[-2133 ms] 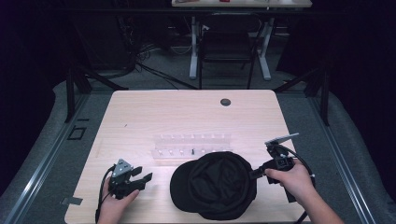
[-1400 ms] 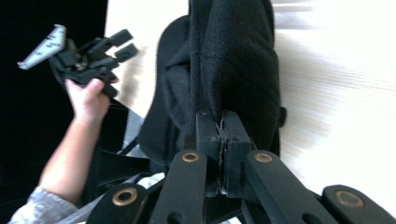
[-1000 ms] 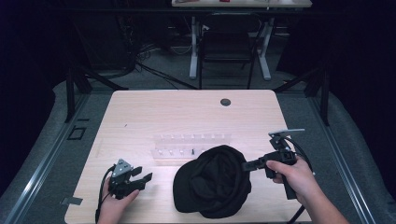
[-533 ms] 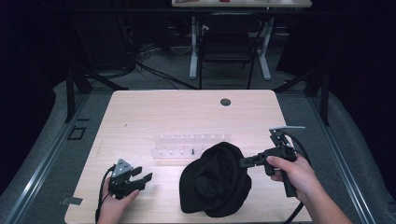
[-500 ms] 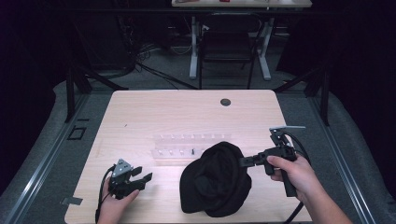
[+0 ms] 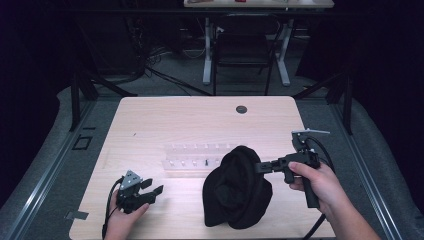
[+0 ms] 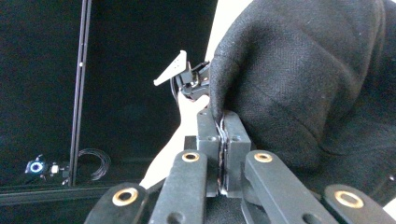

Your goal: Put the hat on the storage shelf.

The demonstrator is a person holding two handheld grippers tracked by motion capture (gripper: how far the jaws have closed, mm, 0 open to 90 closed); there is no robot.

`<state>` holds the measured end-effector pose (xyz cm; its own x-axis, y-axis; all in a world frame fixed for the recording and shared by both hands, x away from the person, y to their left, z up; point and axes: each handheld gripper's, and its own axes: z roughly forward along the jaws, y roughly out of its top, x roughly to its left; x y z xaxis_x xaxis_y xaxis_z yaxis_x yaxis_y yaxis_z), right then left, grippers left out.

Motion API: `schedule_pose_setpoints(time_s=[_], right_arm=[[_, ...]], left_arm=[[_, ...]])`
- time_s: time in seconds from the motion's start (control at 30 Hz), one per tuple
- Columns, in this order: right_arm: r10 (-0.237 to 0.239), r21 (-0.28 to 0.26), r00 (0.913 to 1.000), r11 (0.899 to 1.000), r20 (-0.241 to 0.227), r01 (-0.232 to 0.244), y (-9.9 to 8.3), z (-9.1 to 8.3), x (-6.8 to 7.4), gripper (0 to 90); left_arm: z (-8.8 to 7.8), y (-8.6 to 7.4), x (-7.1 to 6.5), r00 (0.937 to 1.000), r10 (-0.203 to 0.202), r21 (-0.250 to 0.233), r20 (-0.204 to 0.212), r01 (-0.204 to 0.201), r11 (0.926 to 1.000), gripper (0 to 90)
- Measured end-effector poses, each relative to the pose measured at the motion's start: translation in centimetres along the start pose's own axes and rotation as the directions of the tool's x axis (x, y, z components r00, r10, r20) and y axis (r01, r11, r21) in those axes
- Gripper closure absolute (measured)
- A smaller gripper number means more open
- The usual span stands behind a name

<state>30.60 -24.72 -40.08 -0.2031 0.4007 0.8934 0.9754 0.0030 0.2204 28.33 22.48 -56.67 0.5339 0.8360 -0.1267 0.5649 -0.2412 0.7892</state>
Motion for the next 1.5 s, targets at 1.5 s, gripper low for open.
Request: schedule_pose_setpoints(time_s=[1.5], right_arm=[[-0.103,-0.142,0.9946,0.985,-0.016,0.099,2.9,-3.2,6.2,88.6]], left_arm=[[0.0,0.0,0.1,0.9998,-0.016,-0.004,0.007,0.017,0.9999,44.1]])
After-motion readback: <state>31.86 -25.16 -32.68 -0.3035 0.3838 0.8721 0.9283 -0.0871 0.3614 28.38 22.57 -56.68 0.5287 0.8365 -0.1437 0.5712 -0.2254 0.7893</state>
